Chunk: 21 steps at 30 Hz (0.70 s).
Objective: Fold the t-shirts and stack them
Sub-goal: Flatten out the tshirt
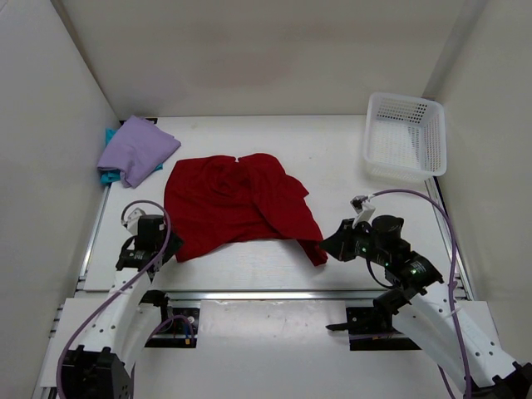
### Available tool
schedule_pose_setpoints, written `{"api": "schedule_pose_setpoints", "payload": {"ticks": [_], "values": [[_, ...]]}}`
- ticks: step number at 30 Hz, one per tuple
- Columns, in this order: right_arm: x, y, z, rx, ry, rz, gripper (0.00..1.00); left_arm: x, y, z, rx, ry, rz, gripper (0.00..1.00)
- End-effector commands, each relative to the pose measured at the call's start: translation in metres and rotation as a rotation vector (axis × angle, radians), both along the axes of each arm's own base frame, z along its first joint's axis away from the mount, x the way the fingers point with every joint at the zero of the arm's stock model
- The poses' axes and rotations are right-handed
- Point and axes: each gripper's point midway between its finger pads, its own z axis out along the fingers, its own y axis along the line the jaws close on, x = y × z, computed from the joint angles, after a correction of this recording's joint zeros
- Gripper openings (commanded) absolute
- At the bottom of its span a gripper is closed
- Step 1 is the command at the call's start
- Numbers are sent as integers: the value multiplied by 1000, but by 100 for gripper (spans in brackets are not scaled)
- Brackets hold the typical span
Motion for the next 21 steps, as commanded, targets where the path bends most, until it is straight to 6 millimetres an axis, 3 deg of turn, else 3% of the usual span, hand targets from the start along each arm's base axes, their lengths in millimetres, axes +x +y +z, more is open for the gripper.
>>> {"api": "schedule_pose_setpoints", "payload": {"ticks": [1, 5, 11, 17, 19, 21], "values": [[6, 4, 8, 21, -47, 5, 0, 2, 4, 19, 54, -7, -6, 58], [10, 5, 13, 33, -57, 7, 0, -11, -14, 7, -17, 34, -48, 60], [8, 8, 17, 34, -63, 23, 0, -36, -21, -37, -103, 111, -8, 63], [5, 14, 14, 44, -64, 48, 1, -32, -20, -45, -140, 78, 42, 64], [3, 17, 16, 59, -71, 64, 0, -29, -27, -50, -199, 64, 44, 61], [4, 16, 17, 58, -77, 55, 0, -25, -29, -55, -227, 37, 44, 50]]}}
